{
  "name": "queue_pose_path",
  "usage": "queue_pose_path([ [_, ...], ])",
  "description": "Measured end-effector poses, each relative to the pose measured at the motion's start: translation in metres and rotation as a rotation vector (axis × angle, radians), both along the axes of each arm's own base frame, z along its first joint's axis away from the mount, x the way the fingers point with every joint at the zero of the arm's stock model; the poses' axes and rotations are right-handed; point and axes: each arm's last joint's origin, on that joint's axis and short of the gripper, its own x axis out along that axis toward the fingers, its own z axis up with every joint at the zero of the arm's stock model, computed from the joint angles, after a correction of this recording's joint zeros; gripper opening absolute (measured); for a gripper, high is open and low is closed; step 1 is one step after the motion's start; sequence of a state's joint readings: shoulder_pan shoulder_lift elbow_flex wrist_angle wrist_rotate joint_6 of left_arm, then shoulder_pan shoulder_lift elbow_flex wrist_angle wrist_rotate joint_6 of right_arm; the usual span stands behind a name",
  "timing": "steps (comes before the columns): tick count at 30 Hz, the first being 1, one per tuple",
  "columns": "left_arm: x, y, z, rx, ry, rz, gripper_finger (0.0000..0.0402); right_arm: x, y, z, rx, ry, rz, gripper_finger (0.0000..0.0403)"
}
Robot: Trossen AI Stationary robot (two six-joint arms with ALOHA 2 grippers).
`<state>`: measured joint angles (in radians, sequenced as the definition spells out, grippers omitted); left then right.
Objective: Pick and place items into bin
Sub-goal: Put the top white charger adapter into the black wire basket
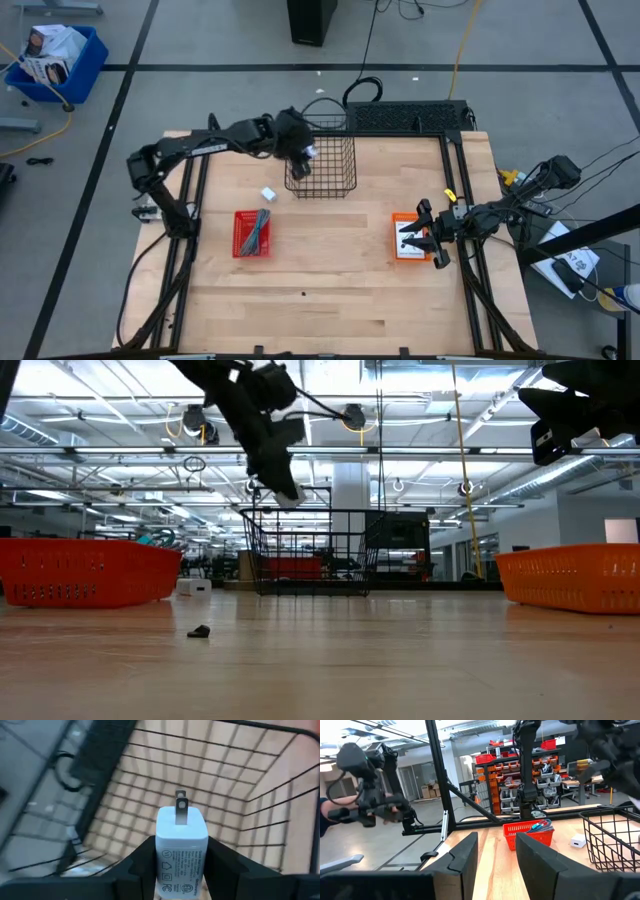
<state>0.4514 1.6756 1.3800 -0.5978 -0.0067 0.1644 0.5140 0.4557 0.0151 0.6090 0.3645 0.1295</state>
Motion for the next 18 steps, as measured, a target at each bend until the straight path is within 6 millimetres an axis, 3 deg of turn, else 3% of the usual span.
queue_pose_path([
  [12, 0.022, 0.023, -0.054, -0.208, 0.000, 0.026, 0.0134, 0.000, 0.000, 0.000, 0.000, 0.000, 0.000, 0.0125],
  [18, 0.024, 0.032, -0.064, -0.304, -0.005, 0.063, 0.0134, 0.000, 0.000, 0.000, 0.000, 0.000, 0.000, 0.0125],
])
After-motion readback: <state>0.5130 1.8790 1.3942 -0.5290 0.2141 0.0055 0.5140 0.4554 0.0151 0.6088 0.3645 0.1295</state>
